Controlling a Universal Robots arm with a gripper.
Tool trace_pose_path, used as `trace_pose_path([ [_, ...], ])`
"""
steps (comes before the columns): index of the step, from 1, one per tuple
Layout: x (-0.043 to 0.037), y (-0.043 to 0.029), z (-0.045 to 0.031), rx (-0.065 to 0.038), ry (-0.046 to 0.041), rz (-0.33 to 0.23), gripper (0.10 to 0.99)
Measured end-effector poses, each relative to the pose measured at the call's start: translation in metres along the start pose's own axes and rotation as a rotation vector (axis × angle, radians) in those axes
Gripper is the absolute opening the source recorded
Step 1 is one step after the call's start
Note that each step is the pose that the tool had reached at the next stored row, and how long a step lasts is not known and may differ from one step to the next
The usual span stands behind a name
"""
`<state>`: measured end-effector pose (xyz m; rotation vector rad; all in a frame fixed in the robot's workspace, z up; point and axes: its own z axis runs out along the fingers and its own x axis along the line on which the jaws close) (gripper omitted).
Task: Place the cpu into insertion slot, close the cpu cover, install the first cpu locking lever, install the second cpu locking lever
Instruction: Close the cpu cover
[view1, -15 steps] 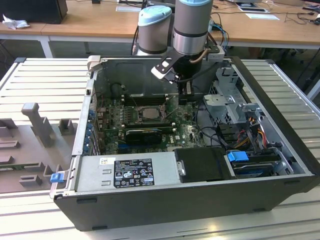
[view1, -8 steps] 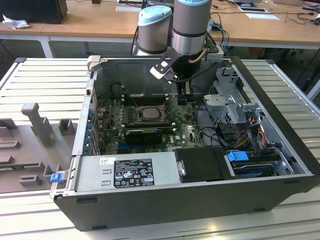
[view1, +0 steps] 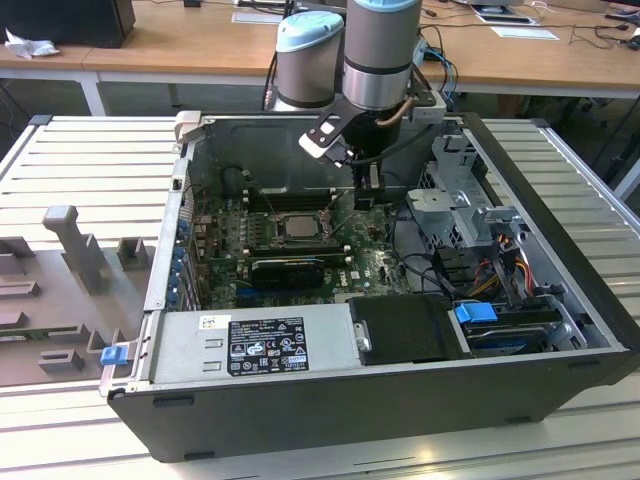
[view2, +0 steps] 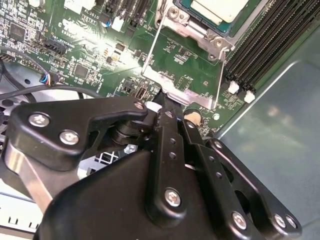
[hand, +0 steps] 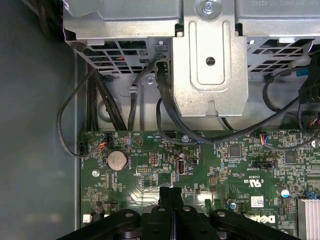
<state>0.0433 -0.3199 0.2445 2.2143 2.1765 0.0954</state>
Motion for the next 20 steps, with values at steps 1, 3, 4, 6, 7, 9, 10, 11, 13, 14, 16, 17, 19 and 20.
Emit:
trace_pose_path([
  [1, 0.0, -0.0003, -0.0001, 0.0, -0.0001, 0.0, 0.106],
  [3, 0.0, -0.0013, -0.0001, 0.0, 0.0, 0.0, 0.106],
  [4, 0.0, -0.0016, -0.0001, 0.0, -0.0001, 0.0, 0.106],
  [6, 0.0, -0.0027, -0.0002, 0.0, 0.0, 0.0, 0.106],
  [7, 0.0, -0.0032, -0.0002, 0.0, 0.0, 0.0, 0.106],
  [9, 0.0, -0.0036, -0.0003, 0.0, 0.0, 0.0, 0.106],
  [10, -0.0001, -0.0039, -0.0003, 0.0, 0.0, 0.0, 0.106],
  [11, -0.0001, -0.0041, -0.0003, 0.0, 0.0, 0.0, 0.106],
  [13, -0.0001, -0.0048, -0.0003, 0.0, 0.0, 0.0, 0.106],
  [14, -0.0001, -0.0055, -0.0004, 0.0, 0.0, 0.0, 0.106],
  [16, -0.0001, -0.0066, -0.0005, 0.0, -0.0001, 0.0, 0.106],
  [17, -0.0001, -0.0076, -0.0005, 0.0, -0.0001, 0.0, 0.106],
  [19, -0.0001, -0.0087, -0.0006, 0.0, 0.0, 0.0, 0.106],
  [20, -0.0001, -0.0092, -0.0006, 0.0, 0.0, 0.0, 0.106],
])
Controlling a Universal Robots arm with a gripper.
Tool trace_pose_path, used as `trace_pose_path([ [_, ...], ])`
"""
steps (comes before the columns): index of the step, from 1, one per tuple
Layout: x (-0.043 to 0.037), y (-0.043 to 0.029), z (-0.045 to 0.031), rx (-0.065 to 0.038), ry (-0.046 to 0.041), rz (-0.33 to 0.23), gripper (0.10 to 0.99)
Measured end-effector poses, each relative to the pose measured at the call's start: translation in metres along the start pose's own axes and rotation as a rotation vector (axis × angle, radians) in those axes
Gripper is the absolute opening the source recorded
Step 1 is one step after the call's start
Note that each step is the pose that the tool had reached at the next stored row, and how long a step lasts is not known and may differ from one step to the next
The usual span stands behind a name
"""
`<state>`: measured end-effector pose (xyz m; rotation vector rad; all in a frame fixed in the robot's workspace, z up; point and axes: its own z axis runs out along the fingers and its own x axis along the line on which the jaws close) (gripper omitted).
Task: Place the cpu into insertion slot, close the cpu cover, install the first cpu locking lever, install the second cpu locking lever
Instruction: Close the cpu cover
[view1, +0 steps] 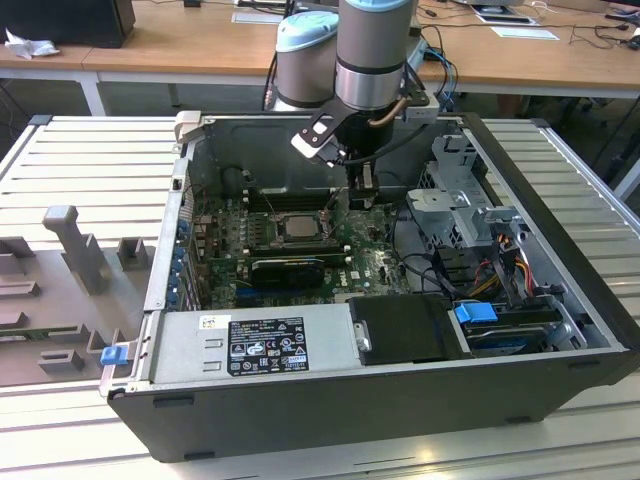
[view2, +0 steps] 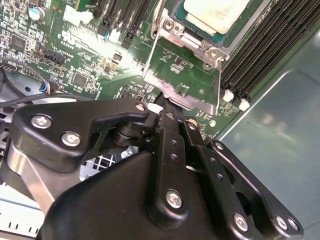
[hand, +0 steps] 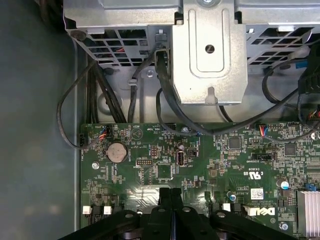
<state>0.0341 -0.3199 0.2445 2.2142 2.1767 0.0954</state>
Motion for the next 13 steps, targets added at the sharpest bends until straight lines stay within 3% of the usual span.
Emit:
trace_pose_path([
  [13, -0.0001, -0.0084, -0.0006, 0.0, -0.0001, 0.0, 0.106],
])
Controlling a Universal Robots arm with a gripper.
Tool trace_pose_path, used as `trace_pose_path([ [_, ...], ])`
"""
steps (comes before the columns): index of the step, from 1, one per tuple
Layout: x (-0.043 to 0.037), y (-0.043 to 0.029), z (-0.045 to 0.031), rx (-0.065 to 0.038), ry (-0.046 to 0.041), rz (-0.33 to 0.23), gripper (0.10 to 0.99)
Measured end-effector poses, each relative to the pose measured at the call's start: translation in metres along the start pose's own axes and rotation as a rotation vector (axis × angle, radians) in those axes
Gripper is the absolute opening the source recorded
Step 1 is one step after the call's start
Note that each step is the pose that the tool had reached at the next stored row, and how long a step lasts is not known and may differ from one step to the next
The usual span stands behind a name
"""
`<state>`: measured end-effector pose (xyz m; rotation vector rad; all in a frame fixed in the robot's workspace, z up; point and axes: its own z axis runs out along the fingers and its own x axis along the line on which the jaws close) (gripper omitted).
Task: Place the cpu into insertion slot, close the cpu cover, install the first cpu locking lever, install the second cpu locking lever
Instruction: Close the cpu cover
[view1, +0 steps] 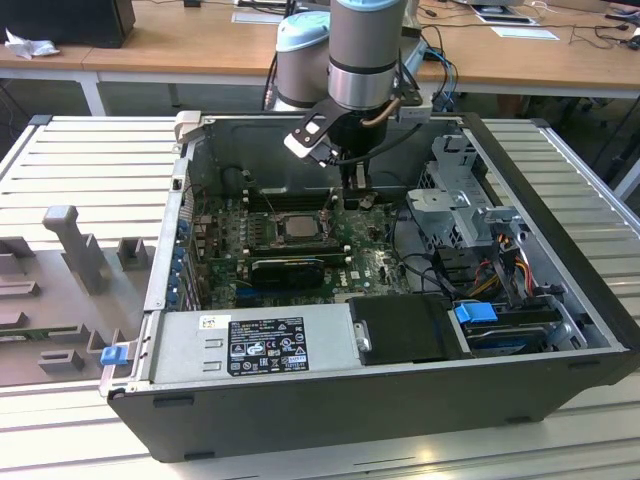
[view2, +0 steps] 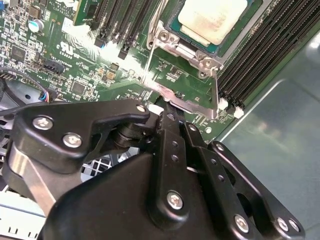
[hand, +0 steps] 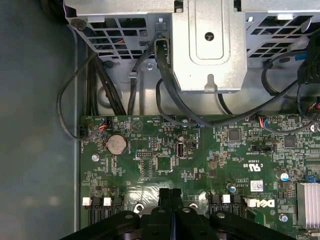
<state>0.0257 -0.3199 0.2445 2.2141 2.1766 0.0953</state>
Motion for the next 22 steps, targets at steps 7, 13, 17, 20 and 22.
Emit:
trace_pose_path([
  [7, -0.0001, -0.0066, -0.0004, 0.0, 0.0, 0.0, 0.106],
  [13, -0.0003, -0.0181, -0.0012, 0.0, 0.0001, 0.0, 0.106],
  [17, -0.0003, -0.0213, -0.0014, 0.0, 0.0001, 0.0, 0.106],
  [20, -0.0004, -0.0249, -0.0017, 0.0, 0.0, 0.0, 0.106],
  [22, -0.0005, -0.0339, -0.0017, 0.0, 0.0002, 0.0, 0.106],
])
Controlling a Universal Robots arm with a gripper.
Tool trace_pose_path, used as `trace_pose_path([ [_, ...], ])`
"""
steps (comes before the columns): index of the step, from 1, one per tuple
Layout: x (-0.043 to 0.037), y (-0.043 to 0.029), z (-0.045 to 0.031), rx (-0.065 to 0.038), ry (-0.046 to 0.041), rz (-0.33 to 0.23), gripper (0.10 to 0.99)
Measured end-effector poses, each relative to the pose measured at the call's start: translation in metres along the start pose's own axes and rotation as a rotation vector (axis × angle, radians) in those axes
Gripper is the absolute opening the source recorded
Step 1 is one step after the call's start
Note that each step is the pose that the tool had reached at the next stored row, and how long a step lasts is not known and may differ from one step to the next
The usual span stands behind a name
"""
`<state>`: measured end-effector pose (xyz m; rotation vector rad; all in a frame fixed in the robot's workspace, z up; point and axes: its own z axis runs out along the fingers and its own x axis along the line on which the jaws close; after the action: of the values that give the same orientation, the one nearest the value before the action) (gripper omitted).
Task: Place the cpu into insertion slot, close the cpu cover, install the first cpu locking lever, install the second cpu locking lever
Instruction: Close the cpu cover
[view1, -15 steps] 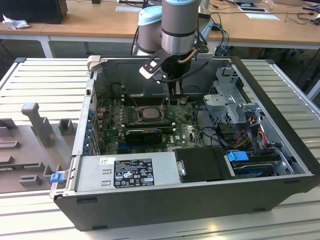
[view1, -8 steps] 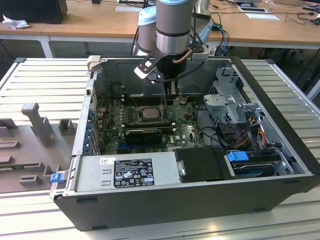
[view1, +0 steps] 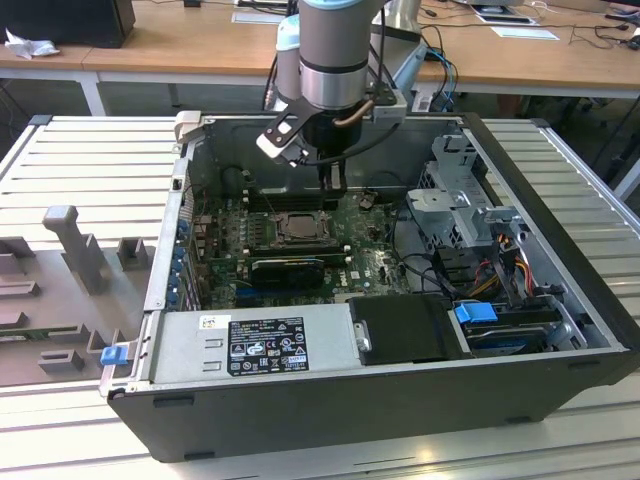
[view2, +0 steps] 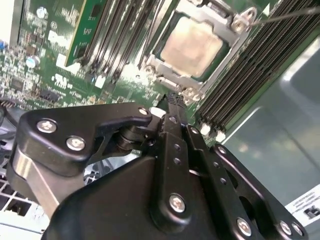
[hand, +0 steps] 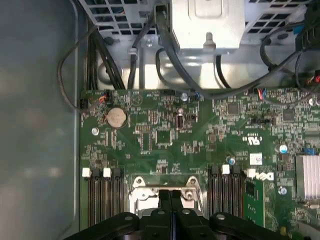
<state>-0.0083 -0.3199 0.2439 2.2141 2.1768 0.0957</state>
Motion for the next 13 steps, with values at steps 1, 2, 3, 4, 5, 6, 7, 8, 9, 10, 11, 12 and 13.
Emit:
trace_pose_path([
  [1, -0.0001, -0.0043, 0.0015, 0.0, -0.0001, 0.0, 0.106],
  [2, -0.0002, -0.006, 0.0031, 0.0, -0.0002, 0.0, 0.106],
  [3, -0.0003, -0.008, 0.0054, 0.0, -0.0002, 0.0, 0.106],
  [4, -0.0003, -0.0093, 0.0072, 0.0, -0.0002, 0.0, 0.106],
  [5, -0.0004, -0.0107, 0.0089, 0.0, -0.0002, 0.0, 0.106],
  [6, -0.0005, -0.0129, 0.0114, 0.0, -0.0001, 0.0, 0.106],
  [7, -0.0005, -0.0144, 0.0133, 0.0, -0.0001, 0.0, 0.106],
  [8, -0.0006, -0.0162, 0.0163, 0.0, 0.0, 0.0, 0.106],
  [9, -0.0007, -0.0185, 0.0188, 0.0, 0.0001, -0.001, 0.106],
  [10, -0.0007, -0.0202, 0.0194, 0.0, 0.0002, -0.004, 0.106],
  [11, -0.0008, -0.0223, 0.0197, 0.0, 0.0004, -0.01, 0.106],
  [12, -0.0008, -0.0239, 0.0198, 0.0, 0.0006, -0.012, 0.106],
  [13, -0.0007, -0.0269, 0.0198, 0.0, 0.0009, -0.014, 0.106],
])
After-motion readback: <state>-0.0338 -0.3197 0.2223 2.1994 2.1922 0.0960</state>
